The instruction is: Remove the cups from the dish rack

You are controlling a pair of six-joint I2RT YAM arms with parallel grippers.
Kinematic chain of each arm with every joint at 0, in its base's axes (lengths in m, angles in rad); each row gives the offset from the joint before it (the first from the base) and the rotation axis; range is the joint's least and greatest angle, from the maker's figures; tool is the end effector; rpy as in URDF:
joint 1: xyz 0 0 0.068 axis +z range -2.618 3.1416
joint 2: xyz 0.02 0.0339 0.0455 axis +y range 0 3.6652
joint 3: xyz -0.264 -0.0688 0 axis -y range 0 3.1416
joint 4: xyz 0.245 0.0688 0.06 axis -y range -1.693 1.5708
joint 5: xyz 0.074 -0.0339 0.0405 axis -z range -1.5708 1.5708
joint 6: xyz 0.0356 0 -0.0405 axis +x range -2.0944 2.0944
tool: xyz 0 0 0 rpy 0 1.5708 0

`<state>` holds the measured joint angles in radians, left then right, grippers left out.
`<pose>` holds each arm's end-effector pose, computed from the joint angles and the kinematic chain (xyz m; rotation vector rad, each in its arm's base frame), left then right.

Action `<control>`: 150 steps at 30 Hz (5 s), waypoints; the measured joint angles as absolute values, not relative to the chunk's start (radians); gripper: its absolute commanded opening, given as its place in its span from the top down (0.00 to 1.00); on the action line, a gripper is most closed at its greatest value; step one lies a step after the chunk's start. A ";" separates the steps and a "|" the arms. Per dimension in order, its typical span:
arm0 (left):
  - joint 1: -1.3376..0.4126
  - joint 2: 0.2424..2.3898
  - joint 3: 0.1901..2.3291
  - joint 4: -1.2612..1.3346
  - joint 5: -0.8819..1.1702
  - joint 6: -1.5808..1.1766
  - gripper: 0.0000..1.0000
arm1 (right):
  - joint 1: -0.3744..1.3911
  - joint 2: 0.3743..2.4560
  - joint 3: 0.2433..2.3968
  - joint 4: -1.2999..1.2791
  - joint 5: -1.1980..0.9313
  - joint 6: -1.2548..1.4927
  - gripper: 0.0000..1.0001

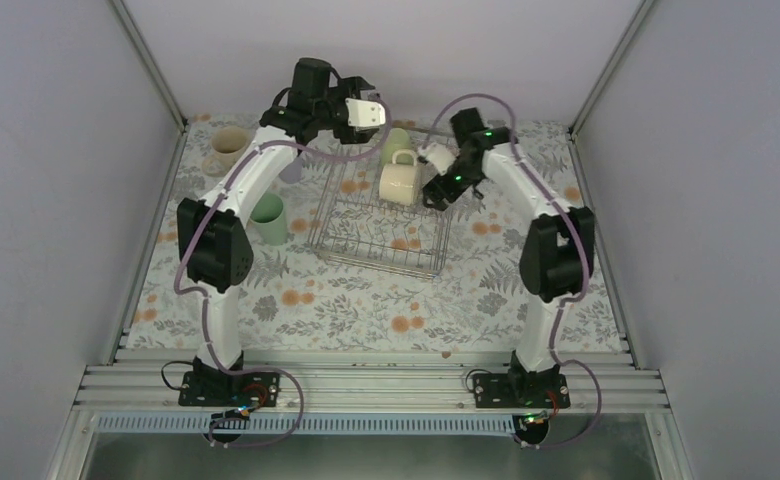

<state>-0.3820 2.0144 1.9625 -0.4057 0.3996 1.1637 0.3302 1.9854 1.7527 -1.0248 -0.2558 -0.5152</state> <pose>0.4374 -0.1906 0.3520 1.5576 1.2406 0.0984 0.3868 0.1421 0.2539 -1.1963 2.5213 0.3166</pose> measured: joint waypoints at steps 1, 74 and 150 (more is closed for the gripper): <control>-0.382 2.039 2.000 -0.429 0.424 1.138 0.12 | 0.309 1.968 1.752 -1.028 -0.258 -0.515 0.11; -0.385 2.588 2.475 -1.080 1.061 0.464 0.63 | 0.114 1.572 1.544 -0.844 -0.363 -0.415 0.00; -0.644 2.169 2.249 -1.064 0.210 1.329 0.98 | 0.235 1.843 1.856 -0.905 -0.484 -1.095 0.55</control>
